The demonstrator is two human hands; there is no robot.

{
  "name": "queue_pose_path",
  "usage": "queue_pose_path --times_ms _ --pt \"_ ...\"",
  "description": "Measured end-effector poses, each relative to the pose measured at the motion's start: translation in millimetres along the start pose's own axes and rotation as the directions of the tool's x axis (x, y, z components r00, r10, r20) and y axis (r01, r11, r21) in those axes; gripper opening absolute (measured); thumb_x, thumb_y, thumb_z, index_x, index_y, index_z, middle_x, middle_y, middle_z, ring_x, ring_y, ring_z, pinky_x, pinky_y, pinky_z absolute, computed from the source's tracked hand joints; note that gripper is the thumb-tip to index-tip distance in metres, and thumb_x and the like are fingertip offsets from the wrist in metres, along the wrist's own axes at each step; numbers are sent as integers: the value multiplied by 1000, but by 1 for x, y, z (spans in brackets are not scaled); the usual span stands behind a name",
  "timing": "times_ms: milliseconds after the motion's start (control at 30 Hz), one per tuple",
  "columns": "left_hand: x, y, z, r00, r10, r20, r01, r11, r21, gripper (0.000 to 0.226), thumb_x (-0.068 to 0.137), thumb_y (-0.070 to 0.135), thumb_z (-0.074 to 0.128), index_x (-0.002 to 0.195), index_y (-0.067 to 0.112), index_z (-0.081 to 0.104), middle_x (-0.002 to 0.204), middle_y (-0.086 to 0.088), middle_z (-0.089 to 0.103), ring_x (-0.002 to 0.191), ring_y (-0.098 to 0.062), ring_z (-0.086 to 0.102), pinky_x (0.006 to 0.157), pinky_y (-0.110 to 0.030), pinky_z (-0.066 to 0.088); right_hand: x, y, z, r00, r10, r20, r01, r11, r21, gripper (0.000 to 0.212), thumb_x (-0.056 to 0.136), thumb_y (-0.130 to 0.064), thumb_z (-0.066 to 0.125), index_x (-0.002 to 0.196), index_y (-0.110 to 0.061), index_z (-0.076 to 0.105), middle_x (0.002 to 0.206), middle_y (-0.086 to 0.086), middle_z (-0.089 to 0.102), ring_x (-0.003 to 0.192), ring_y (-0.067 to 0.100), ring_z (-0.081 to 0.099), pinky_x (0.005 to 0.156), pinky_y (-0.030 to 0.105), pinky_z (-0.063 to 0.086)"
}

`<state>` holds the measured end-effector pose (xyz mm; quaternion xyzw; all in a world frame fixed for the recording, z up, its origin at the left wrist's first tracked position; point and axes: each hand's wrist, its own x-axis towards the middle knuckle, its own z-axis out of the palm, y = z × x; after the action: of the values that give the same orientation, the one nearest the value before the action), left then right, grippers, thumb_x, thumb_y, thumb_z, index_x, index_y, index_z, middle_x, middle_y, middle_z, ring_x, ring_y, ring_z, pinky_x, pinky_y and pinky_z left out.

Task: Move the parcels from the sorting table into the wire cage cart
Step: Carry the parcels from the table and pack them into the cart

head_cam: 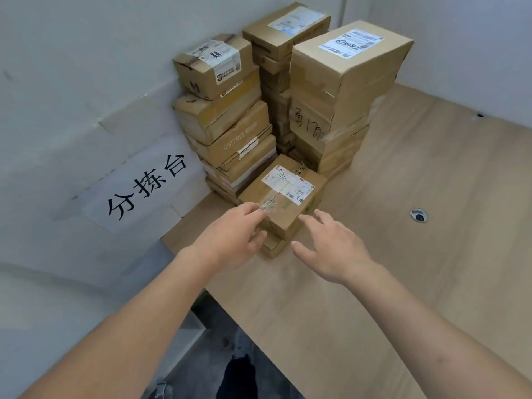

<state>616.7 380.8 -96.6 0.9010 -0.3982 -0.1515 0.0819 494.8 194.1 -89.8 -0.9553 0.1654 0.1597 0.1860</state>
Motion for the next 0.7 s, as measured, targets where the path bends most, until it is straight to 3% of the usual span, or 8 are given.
queue_pose_path --times_ms 167,333,533,600,700 --pt "58 -40 5 994 84 64 -84 996 -8 53 104 41 51 154 28 41 161 0 36 139 -22 46 105 -39 50 50 -15 16 993 114 20 -115 993 26 62 101 -58 46 154 -27 37 160 10 35 141 33 43 109 43 41" --pt "99 -75 15 979 168 115 -163 985 -48 50 104 36 52 152 30 43 157 -2 37 138 -24 44 107 -42 48 88 -24 39 963 265 45 -268 960 78 63 100 -57 46 154 -28 32 151 12 39 132 36 48 102 44 45" --pt "123 -91 23 971 106 216 -80 989 -126 56 105 36 54 157 32 34 172 -8 -4 151 -35 30 119 -41 34 109 -26 64 925 371 84 -380 895 235 77 101 -59 43 163 -38 3 152 10 38 132 37 50 104 49 47" --pt "125 -90 26 974 104 201 -74 986 -147 59 105 35 55 159 31 32 171 -10 -2 150 -35 32 118 -40 33 110 -25 71 921 383 75 -388 875 289 80 100 -61 41 162 -41 -5 151 8 40 130 35 52 102 51 49" --pt "128 -93 35 969 118 219 -72 976 -207 64 104 39 55 161 31 26 166 -11 18 148 -33 33 118 -40 33 110 -20 79 910 410 52 -399 839 370 80 101 -64 39 161 -43 -9 152 9 38 132 36 50 103 53 47"
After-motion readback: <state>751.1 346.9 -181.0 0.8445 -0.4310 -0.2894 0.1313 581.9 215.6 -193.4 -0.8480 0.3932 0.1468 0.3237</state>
